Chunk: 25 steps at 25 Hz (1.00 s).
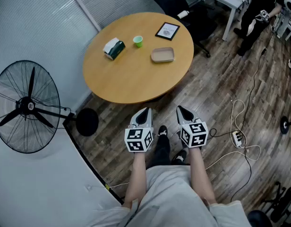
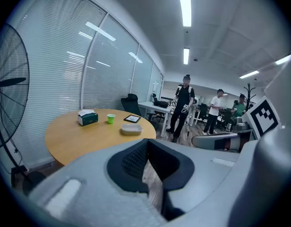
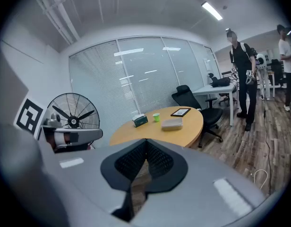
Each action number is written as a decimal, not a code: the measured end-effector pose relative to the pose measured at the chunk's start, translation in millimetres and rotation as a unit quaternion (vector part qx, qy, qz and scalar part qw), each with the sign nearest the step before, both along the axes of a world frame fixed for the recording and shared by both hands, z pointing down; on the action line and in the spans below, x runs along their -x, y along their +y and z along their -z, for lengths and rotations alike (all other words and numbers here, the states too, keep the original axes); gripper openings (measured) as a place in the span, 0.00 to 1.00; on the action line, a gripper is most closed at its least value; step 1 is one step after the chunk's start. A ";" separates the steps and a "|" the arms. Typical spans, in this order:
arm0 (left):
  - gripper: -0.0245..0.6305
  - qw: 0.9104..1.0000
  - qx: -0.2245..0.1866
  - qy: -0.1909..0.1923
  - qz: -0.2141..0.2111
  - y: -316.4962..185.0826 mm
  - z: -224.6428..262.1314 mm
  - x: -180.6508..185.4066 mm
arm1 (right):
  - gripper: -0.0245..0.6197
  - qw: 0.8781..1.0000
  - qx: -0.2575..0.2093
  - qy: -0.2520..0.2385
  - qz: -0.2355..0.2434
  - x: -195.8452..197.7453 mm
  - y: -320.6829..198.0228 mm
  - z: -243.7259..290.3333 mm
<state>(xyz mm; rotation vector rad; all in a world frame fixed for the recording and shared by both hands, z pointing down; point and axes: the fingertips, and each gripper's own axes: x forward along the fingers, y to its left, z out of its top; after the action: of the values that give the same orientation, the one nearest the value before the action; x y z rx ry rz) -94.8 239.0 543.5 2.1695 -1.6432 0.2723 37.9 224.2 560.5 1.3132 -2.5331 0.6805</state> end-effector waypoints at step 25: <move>0.04 0.995 -0.004 0.054 -0.084 -242.3 -0.7 3.2 | 0.03 1.000 -0.003 0.018 -0.016 29.2 -174.3 -3.7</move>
<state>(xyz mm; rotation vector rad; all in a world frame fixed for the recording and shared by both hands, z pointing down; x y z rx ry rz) -98.1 -3.3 544.2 2.2886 -1.4091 0.1918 8.8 49.9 564.2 1.3581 -2.4924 0.6499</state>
